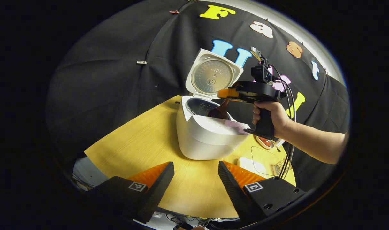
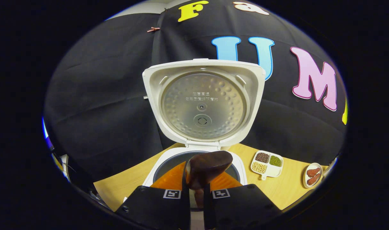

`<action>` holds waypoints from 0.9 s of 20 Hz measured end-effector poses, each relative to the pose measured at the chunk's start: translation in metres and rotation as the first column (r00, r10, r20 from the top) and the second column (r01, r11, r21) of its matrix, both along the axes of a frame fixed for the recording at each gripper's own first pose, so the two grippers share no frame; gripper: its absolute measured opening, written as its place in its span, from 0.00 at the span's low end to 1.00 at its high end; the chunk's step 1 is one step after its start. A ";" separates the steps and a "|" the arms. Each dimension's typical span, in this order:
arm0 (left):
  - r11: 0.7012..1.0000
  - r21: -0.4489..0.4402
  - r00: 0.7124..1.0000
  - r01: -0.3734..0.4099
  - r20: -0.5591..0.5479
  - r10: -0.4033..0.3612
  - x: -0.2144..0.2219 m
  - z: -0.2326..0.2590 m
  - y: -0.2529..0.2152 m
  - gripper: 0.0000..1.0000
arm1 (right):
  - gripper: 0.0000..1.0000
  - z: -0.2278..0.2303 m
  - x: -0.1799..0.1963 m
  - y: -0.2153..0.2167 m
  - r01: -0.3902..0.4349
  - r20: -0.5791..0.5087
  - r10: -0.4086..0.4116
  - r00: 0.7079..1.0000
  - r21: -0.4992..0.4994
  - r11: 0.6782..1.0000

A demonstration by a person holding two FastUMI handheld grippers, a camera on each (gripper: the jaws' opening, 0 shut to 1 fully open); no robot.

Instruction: Close the left gripper, press the button to open the rice cooker; take a wooden spoon from the chopstick holder with the right hand, scoop a spoonful of rice and pour it into the rice cooker, then put the wooden spoon back into the chopstick holder.

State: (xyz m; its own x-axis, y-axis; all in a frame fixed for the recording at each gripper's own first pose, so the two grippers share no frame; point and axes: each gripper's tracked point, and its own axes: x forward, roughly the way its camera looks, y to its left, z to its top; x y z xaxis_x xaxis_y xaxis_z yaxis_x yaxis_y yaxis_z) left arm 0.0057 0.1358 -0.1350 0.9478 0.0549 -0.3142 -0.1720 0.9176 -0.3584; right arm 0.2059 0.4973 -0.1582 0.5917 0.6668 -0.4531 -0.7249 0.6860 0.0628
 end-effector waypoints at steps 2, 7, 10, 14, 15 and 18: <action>1.000 0.002 1.000 0.005 0.002 -0.005 0.001 0.001 -0.004 0.96 | 0.20 0.004 0.002 -0.004 0.026 -0.036 -0.024 0.999 0.035 0.999; 1.000 0.011 1.000 0.010 0.004 -0.010 0.007 0.003 -0.011 0.96 | 0.20 0.031 0.034 -0.038 0.222 -0.244 -0.167 0.955 0.219 0.950; 1.000 -0.002 1.000 0.012 -0.003 -0.012 0.010 0.005 -0.019 0.96 | 0.20 0.046 0.060 -0.075 0.342 -0.342 -0.238 0.909 0.286 0.895; 1.000 0.020 1.000 0.022 0.007 -0.022 0.018 0.016 -0.037 0.96 | 0.20 0.073 0.077 -0.138 0.445 -0.400 -0.298 0.867 0.352 0.823; 0.999 0.032 1.000 0.027 0.008 -0.027 0.021 0.018 -0.042 0.96 | 0.20 0.078 0.078 -0.158 0.466 -0.414 -0.308 0.857 0.366 0.805; 0.998 0.049 0.999 0.033 0.012 -0.034 0.033 0.026 -0.058 0.96 | 0.20 0.089 0.084 -0.223 0.531 -0.450 -0.348 0.823 0.390 0.752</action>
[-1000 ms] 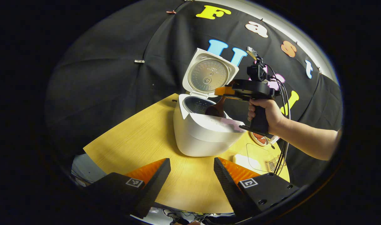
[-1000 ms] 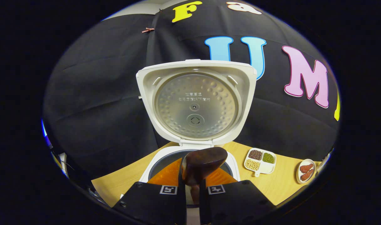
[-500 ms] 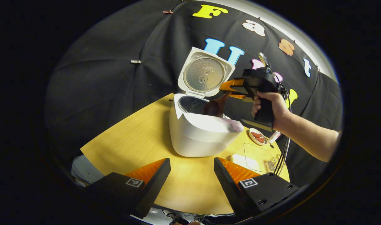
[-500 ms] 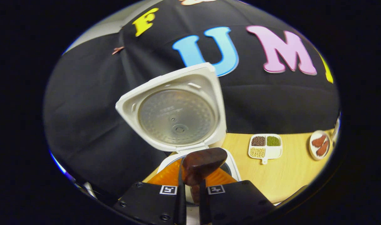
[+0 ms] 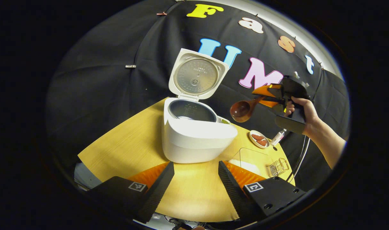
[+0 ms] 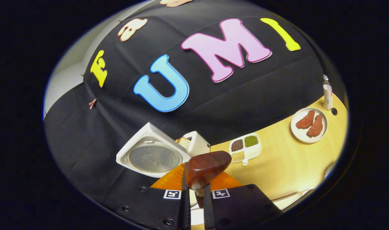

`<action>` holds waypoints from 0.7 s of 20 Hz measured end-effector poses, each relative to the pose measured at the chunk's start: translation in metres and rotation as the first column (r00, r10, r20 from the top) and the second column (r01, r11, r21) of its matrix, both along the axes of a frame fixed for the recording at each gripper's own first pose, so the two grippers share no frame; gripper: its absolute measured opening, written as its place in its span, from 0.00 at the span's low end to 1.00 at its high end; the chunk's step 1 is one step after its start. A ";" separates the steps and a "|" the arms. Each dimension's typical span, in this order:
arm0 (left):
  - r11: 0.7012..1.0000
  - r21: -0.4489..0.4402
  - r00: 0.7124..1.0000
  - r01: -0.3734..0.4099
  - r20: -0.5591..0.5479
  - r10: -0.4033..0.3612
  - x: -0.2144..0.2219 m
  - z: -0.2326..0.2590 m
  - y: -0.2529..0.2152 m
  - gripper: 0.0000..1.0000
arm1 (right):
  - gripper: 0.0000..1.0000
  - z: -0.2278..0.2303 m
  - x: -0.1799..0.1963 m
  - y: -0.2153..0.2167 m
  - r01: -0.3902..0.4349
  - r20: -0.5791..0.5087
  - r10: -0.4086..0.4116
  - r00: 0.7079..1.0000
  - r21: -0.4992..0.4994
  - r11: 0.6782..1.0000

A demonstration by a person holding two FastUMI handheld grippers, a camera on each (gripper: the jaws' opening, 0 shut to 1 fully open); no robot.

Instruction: Close the left gripper, press the button to open the rice cooker; take a wooden spoon from the chopstick holder with the right hand, scoop a spoonful of rice and pour it into the rice cooker, then put the wooden spoon back into the chopstick holder.

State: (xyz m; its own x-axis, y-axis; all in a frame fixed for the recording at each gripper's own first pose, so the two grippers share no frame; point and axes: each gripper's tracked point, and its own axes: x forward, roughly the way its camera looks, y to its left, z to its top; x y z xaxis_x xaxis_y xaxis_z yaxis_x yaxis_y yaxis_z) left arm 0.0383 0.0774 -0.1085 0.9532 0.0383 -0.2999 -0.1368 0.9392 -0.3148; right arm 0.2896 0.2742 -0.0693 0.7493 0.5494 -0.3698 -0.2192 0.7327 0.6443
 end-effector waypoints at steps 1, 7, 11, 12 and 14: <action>1.000 0.000 1.000 0.003 0.007 -0.003 0.004 0.004 -0.008 0.96 | 0.20 0.003 0.002 -0.025 0.028 -0.006 -0.028 1.000 0.010 1.000; 0.999 0.024 0.999 0.046 0.017 -0.047 0.027 0.017 -0.063 0.96 | 0.20 -0.001 0.006 -0.184 0.221 -0.049 -0.219 0.974 0.021 0.975; 0.996 0.043 0.996 0.083 0.004 -0.084 0.037 0.019 -0.098 0.96 | 0.20 -0.018 -0.003 -0.274 0.330 -0.097 -0.326 0.940 0.027 0.943; 0.995 0.046 0.996 0.091 0.001 -0.091 0.039 0.020 -0.106 0.96 | 0.20 -0.024 -0.006 -0.292 0.351 -0.102 -0.347 0.932 0.021 0.936; 0.993 0.057 0.995 0.103 -0.003 -0.103 0.044 0.023 -0.119 0.96 | 0.20 -0.037 -0.013 -0.323 0.380 -0.112 -0.377 0.919 0.003 0.925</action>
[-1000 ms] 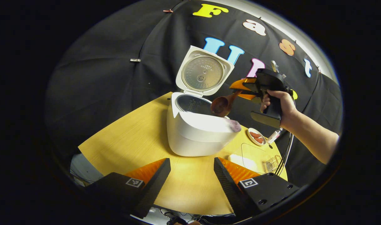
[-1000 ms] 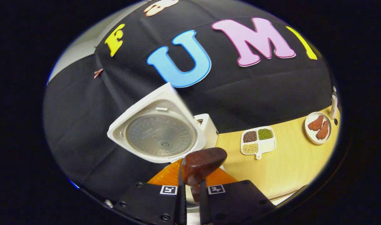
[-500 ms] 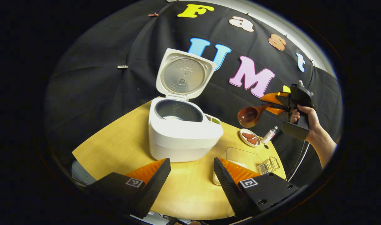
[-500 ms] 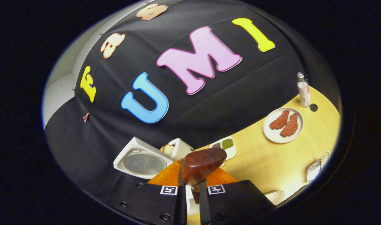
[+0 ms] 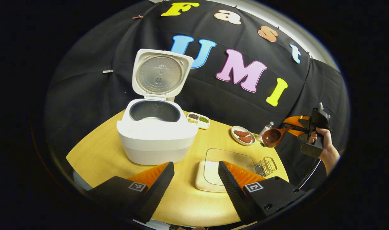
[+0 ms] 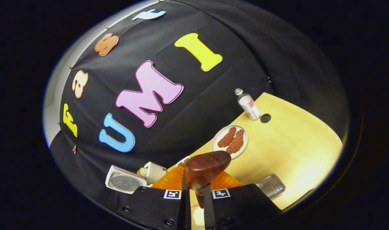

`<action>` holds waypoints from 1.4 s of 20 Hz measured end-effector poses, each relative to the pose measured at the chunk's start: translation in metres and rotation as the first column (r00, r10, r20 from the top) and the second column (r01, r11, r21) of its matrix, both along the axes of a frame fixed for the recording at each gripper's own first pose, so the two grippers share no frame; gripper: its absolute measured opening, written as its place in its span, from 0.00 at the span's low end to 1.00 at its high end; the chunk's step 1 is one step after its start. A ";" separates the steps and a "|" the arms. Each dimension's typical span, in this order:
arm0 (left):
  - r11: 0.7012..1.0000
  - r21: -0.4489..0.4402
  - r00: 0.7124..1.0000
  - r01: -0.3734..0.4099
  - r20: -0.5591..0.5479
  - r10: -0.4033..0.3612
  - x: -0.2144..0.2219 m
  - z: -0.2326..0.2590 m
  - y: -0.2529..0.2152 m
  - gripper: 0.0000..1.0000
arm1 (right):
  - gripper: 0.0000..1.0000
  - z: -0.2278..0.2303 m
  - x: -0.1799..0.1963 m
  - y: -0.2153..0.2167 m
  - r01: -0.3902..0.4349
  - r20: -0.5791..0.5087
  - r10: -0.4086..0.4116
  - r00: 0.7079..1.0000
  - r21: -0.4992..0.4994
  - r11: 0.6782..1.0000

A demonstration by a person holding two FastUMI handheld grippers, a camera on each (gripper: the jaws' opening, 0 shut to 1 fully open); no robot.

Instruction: Close the left gripper, press the button to open the rice cooker; take a wooden spoon from the chopstick holder with the right hand, scoop a spoonful of rice and pour it into the rice cooker, then put the wooden spoon back into the chopstick holder.

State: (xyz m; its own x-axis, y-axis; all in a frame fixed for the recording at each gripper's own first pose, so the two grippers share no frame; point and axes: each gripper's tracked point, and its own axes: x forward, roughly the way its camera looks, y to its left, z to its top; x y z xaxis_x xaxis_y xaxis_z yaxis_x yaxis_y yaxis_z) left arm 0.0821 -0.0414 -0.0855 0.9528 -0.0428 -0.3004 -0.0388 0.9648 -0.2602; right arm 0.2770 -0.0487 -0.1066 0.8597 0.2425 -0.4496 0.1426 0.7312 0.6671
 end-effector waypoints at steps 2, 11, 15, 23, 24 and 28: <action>1.000 0.011 1.000 0.005 -0.001 -0.005 0.004 0.003 -0.012 0.96 | 0.20 -0.014 -0.005 -0.025 0.025 -0.023 -0.025 0.999 -0.008 1.000; 1.000 0.006 1.000 -0.028 -0.012 0.028 0.004 0.008 -0.055 0.96 | 0.20 -0.097 -0.032 -0.086 0.070 -0.129 -0.078 0.989 -0.064 0.996; 0.998 0.031 0.999 -0.047 -0.021 0.047 -0.003 0.008 -0.063 0.96 | 0.20 -0.120 -0.031 -0.075 0.016 -0.114 -0.029 0.993 -0.109 0.994; 0.996 0.039 0.997 -0.077 -0.004 0.078 -0.006 0.015 -0.056 0.96 | 0.28 -0.140 -0.039 -0.051 -0.064 -0.101 0.041 0.994 -0.235 0.970; 0.996 0.038 0.997 -0.080 -0.001 0.080 -0.007 0.017 -0.054 0.96 | 0.27 -0.137 -0.040 -0.052 -0.058 -0.093 0.037 0.995 -0.236 0.970; 0.993 0.061 0.994 -0.104 0.039 0.101 -0.001 0.031 -0.030 0.96 | 0.97 -0.120 -0.050 -0.064 -0.016 -0.063 -0.001 0.998 -0.264 0.964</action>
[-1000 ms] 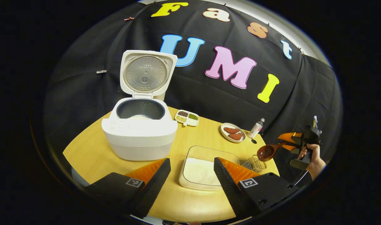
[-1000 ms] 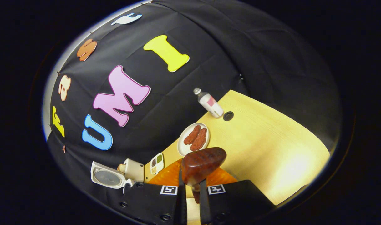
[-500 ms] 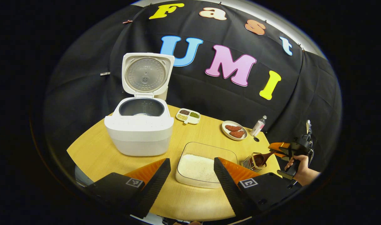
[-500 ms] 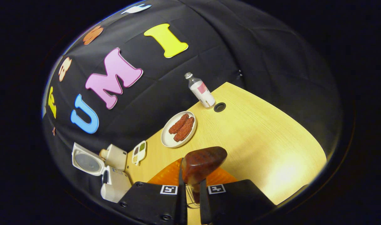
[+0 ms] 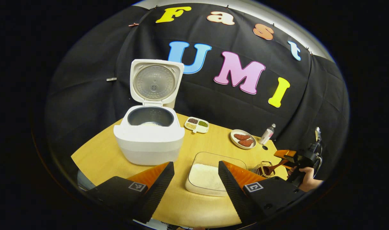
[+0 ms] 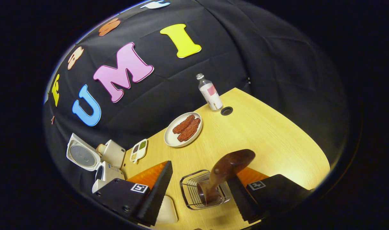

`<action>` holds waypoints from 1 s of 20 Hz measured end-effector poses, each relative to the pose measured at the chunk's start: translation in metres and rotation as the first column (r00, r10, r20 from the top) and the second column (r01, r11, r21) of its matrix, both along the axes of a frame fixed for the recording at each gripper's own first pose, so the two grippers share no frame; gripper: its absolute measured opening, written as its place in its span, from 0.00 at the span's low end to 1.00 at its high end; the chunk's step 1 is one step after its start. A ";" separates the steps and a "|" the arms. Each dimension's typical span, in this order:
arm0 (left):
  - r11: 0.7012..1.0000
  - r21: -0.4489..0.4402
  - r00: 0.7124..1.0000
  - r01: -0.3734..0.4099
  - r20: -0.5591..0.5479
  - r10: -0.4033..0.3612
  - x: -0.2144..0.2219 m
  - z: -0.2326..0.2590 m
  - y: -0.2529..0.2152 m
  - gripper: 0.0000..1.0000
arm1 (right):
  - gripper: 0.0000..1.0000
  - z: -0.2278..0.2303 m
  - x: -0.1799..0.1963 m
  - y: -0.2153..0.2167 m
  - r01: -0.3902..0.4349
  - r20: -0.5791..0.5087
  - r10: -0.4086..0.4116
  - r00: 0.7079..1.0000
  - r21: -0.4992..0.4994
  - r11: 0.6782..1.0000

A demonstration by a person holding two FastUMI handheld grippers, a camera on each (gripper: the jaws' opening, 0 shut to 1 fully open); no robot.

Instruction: Close the left gripper, press the button to open the rice cooker; take a wooden spoon from the chopstick holder with the right hand, scoop a spoonful of rice and pour it into the rice cooker, then put the wooden spoon back into the chopstick holder.

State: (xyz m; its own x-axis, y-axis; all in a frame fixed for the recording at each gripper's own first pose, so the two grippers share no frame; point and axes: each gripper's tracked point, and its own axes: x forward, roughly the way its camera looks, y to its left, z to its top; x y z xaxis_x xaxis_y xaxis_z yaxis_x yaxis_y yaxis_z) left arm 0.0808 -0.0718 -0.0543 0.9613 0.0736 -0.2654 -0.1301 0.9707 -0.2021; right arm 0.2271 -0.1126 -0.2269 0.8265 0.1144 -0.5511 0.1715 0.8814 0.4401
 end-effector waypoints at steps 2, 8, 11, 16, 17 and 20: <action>0.999 0.038 1.000 -0.022 0.022 0.021 0.006 0.013 0.019 0.95 | 0.98 0.011 -0.009 -0.007 0.019 0.020 -0.019 1.000 -0.021 1.000; 0.992 0.071 0.993 -0.106 0.065 0.102 0.031 0.072 0.078 0.96 | 0.98 0.041 -0.045 -0.028 0.025 0.089 -0.008 0.996 -0.189 0.982; 0.991 0.053 0.986 -0.126 0.115 0.120 0.051 0.113 0.101 0.95 | 0.98 0.058 -0.066 -0.029 0.013 0.119 0.021 0.993 -0.272 0.962; 0.970 0.108 0.948 -0.219 0.260 0.185 0.093 0.197 0.158 0.95 | 0.98 0.074 -0.102 -0.014 -0.050 0.134 0.114 0.984 -0.412 0.910; 0.966 0.124 0.941 -0.228 0.282 0.186 0.101 0.212 0.167 0.95 | 0.98 0.080 -0.107 -0.008 -0.063 0.140 0.135 0.981 -0.429 0.901; 0.963 0.118 0.925 -0.243 0.328 0.194 0.129 0.253 0.190 0.94 | 0.99 0.105 -0.123 0.014 -0.074 0.184 0.167 0.969 -0.427 0.901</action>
State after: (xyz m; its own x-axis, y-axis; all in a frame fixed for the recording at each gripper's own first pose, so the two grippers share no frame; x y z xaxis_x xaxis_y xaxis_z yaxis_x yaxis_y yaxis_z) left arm 0.2093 0.1183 0.1983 0.9487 0.3071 0.0749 -0.2974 0.9474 -0.1178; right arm 0.1046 -0.0984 -0.1214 0.9227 0.0207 -0.3849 -0.0036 0.9990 0.0450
